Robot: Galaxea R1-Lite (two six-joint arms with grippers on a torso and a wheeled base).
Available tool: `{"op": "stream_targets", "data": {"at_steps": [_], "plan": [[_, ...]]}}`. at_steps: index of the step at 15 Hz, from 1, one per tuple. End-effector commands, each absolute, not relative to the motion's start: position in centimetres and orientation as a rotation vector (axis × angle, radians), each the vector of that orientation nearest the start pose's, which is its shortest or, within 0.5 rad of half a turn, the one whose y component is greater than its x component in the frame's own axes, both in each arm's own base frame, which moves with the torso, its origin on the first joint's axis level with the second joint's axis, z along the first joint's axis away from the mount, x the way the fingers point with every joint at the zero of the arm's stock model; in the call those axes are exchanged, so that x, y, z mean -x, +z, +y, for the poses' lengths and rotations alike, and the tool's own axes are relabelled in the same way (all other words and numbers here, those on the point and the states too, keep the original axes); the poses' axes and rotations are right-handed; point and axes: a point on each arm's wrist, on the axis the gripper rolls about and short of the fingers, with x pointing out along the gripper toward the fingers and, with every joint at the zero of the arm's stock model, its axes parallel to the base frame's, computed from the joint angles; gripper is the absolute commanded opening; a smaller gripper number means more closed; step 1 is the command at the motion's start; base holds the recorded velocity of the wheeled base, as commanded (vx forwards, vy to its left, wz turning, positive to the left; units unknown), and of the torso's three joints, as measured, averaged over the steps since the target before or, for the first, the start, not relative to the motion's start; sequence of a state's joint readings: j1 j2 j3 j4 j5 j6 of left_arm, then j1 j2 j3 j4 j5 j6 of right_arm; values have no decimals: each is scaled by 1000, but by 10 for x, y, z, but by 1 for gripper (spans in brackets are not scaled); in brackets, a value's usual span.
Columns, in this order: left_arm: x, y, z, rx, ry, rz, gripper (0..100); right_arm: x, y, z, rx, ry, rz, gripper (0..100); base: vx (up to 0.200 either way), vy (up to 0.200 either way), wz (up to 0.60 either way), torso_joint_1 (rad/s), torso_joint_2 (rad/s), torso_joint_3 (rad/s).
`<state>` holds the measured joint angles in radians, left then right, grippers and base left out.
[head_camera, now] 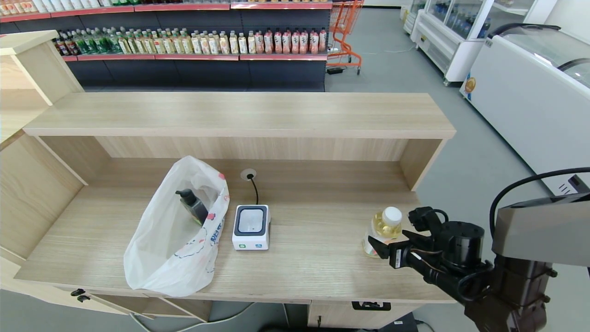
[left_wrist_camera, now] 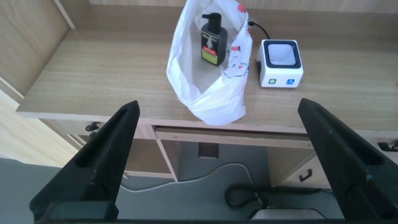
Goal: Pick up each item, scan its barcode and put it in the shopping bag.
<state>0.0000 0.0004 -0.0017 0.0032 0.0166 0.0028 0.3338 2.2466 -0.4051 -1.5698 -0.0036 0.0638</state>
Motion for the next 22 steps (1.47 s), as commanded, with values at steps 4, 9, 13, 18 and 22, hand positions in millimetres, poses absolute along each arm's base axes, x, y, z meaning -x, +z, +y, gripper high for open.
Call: {"op": "stream_targets", "data": {"at_steps": [4,9,13,18,22], "plan": [[23,76,0,-3,17,2,100,-311,9,111,10,336,255,100,0,0,0,0,0,0],[23,76,0,-3,17,2,100,-322,0,116,34,339,246,100,0,0,0,0,0,0],[23,76,0,-3,17,2,100,-330,-4,120,31,346,228,100,0,0,0,0,0,0],[23,76,0,-3,17,2,100,-340,-11,125,44,352,212,100,0,0,0,0,0,0],[23,76,0,-3,17,2,100,-343,-8,125,71,352,189,0,0,0,0,0,0,0]]}}
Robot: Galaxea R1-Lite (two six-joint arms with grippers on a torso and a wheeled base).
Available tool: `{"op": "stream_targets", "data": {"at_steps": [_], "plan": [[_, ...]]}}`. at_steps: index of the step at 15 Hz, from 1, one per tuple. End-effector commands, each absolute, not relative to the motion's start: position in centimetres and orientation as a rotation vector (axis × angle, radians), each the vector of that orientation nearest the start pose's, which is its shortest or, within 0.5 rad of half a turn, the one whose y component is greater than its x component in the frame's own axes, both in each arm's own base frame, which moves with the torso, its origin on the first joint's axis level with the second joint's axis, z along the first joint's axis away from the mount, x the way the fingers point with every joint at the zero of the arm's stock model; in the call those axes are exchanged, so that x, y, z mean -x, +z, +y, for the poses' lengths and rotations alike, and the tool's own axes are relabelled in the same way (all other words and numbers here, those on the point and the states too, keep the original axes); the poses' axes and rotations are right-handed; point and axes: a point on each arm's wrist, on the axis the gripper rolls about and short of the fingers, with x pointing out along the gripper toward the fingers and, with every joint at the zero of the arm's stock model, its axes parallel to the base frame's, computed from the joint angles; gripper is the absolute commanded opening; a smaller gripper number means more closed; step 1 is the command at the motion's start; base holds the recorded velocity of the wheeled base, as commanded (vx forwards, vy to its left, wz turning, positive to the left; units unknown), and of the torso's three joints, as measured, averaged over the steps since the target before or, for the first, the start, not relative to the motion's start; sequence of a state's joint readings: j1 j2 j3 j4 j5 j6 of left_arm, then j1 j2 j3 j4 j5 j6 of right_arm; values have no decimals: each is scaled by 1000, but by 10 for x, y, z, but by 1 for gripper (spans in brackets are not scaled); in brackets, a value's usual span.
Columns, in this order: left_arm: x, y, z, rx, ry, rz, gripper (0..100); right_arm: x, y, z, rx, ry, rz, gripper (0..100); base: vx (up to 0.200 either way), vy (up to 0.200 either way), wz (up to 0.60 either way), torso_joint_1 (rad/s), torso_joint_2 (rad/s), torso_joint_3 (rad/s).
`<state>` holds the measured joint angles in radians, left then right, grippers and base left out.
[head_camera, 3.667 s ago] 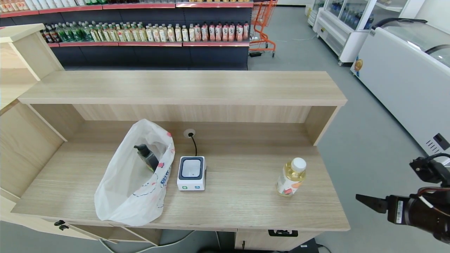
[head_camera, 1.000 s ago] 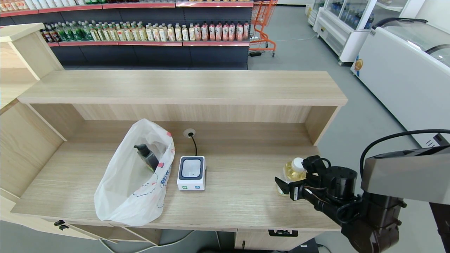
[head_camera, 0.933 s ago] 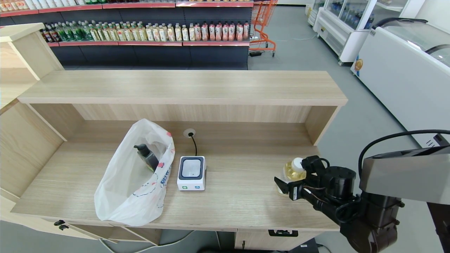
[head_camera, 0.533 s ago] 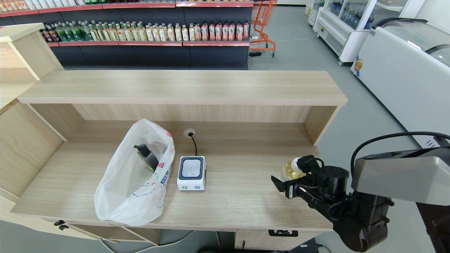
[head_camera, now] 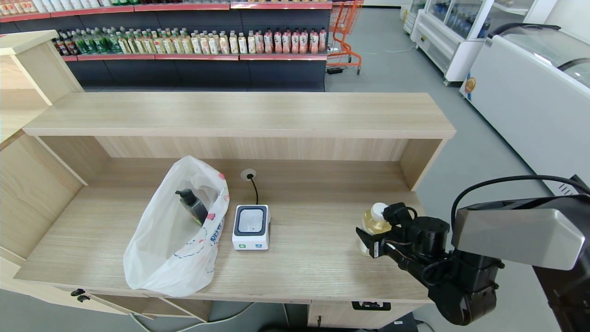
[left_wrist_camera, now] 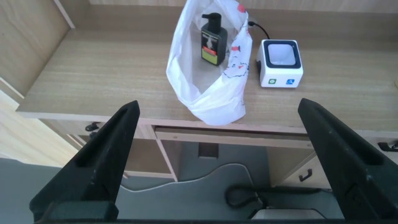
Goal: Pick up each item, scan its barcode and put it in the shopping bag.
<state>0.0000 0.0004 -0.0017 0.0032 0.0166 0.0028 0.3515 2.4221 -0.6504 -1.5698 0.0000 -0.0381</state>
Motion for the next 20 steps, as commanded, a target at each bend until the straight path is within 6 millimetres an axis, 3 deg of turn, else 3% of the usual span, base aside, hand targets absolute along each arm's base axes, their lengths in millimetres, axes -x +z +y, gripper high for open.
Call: {"op": "stream_targets", "data": {"at_steps": [1,9,12,15,17,20], "plan": [[23,76,0,-3,17,2,100,-343,-7,125,84,350,184,0,0,0,0,0,0,0],[23,75,0,-3,17,3,100,-335,2,114,150,342,183,0,0,0,0,0,0,0],[23,76,0,-3,17,2,100,-330,47,94,68,351,113,0,0,0,0,0,0,0],[23,76,0,-3,17,2,100,-298,108,78,-85,503,178,0,0,0,0,0,0,0],[23,75,0,-3,17,3,100,-270,132,76,-181,723,225,0,0,0,0,0,0,0],[23,76,0,-3,17,2,100,-243,154,77,-239,947,303,0,0,0,0,0,0,0]]}}
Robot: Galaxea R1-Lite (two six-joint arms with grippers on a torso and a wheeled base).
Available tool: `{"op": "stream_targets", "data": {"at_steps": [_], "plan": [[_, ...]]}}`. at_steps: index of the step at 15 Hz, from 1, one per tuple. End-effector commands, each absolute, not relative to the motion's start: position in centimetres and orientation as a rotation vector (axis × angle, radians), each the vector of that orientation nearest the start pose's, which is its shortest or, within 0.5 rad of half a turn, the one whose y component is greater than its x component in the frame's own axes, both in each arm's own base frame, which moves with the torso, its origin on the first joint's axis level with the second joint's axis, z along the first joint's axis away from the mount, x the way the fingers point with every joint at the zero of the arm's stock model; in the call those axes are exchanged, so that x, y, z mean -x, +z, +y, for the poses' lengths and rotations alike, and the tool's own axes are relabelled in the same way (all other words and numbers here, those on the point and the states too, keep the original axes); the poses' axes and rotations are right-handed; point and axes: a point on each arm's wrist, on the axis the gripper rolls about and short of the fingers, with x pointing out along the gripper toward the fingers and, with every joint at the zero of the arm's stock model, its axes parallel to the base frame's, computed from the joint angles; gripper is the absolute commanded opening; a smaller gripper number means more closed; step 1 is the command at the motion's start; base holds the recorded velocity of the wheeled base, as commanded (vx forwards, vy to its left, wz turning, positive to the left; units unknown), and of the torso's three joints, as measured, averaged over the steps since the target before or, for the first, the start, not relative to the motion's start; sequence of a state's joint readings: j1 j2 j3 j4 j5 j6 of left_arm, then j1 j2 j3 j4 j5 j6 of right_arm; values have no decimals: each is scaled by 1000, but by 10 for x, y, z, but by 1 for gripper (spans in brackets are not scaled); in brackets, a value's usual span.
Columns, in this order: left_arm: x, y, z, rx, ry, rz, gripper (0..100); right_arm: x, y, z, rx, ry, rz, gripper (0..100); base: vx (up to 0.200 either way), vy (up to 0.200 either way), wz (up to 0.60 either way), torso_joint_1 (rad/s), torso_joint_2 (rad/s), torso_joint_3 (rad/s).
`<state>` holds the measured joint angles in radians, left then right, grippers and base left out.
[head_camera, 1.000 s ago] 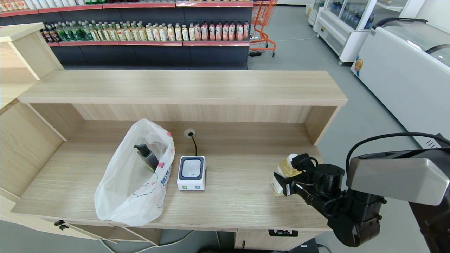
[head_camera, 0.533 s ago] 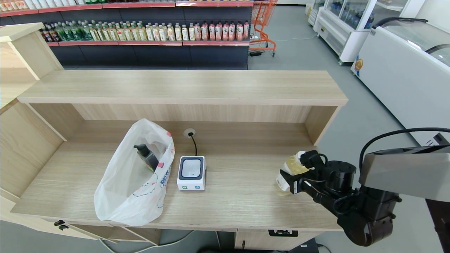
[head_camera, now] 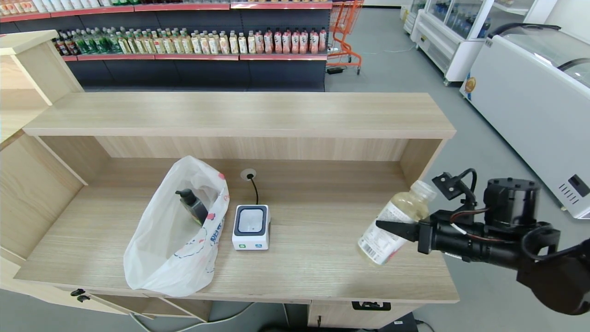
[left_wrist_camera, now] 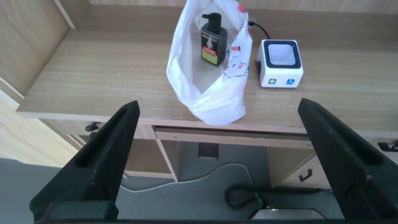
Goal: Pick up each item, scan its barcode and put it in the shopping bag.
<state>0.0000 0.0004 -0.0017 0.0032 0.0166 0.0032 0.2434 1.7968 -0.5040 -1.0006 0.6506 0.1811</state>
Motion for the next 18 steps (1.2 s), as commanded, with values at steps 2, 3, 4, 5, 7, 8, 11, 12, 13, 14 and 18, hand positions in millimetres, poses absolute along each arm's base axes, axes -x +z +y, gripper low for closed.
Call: {"op": "stream_targets", "data": {"at_steps": [2,3,4,5,7,8,11,12,13,14,18], "plan": [[23,76,0,-3,17,2,100,-227,162,75,-261,1063,358,0,0,0,0,0,0,0],[23,76,0,-3,17,2,100,-219,167,74,-270,1113,375,0,0,0,0,0,0,0],[23,76,0,-3,17,2,100,-213,170,73,-279,1154,393,0,0,0,0,0,0,0],[23,76,0,-3,17,2,100,-205,175,74,-285,1211,405,0,0,0,0,0,0,0],[23,76,0,-3,17,2,100,-197,179,78,-285,1259,419,0,0,0,0,0,0,0],[23,76,0,-3,17,2,100,-190,183,82,-285,1287,427,0,0,0,0,0,0,0],[23,76,0,-3,17,2,100,-176,190,90,-288,1353,442,0,0,0,0,0,0,0],[23,76,0,-3,17,2,100,-174,190,92,-283,1365,440,0,0,0,0,0,0,0],[23,76,0,-3,17,2,100,-173,191,93,-281,1373,440,0,0,0,0,0,0,0],[23,76,0,-3,17,2,100,-172,190,93,-283,1374,446,0,0,0,0,0,0,0],[23,76,0,-3,17,2,100,-161,188,98,-288,1410,509,0,0,0,0,0,0,0]]}}
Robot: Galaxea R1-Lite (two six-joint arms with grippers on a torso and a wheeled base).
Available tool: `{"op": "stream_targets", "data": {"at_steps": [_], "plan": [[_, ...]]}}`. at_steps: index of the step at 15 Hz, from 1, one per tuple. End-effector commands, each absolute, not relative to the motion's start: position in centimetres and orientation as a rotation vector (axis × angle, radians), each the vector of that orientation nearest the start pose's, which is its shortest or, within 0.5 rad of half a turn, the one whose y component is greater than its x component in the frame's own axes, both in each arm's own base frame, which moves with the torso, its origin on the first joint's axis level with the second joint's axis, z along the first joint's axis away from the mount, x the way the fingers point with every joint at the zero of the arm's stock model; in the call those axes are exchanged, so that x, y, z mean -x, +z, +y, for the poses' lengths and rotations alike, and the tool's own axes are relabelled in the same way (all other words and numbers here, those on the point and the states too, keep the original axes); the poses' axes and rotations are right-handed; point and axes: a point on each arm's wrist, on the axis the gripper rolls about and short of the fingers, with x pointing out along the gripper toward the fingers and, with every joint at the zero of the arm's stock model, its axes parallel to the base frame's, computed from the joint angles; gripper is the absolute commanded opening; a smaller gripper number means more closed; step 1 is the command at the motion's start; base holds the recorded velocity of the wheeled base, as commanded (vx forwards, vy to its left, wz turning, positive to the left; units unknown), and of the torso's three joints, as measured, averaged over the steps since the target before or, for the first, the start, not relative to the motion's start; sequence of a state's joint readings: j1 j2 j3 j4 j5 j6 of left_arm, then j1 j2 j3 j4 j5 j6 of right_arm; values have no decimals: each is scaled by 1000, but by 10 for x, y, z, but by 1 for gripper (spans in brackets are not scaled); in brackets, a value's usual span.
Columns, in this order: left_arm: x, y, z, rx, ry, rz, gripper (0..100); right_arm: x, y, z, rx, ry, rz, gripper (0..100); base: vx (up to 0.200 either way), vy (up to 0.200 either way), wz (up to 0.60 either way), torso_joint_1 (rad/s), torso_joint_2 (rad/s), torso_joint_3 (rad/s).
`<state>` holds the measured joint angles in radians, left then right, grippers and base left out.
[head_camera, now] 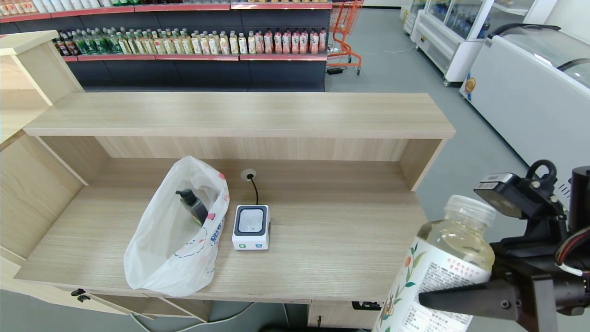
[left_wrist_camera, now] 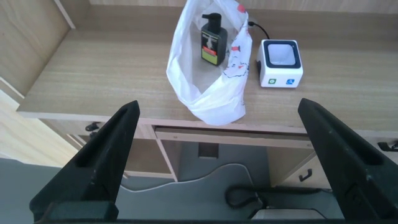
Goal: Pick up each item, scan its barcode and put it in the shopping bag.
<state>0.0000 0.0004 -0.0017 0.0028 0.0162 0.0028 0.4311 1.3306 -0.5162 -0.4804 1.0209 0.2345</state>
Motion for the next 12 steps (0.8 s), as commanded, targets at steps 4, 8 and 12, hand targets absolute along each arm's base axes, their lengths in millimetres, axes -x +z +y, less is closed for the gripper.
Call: {"op": "stream_targets", "data": {"at_steps": [4,8,12], "plan": [[23,76,0,-3,17,2,100,-158,182,100,-292,1411,544,0,0,0,0,0,0,0],[23,76,0,-3,17,2,100,-160,179,100,-294,1406,555,0,0,0,0,0,0,0],[23,76,0,-3,17,2,100,-160,180,100,-293,1407,552,0,0,0,0,0,0,0]]}}
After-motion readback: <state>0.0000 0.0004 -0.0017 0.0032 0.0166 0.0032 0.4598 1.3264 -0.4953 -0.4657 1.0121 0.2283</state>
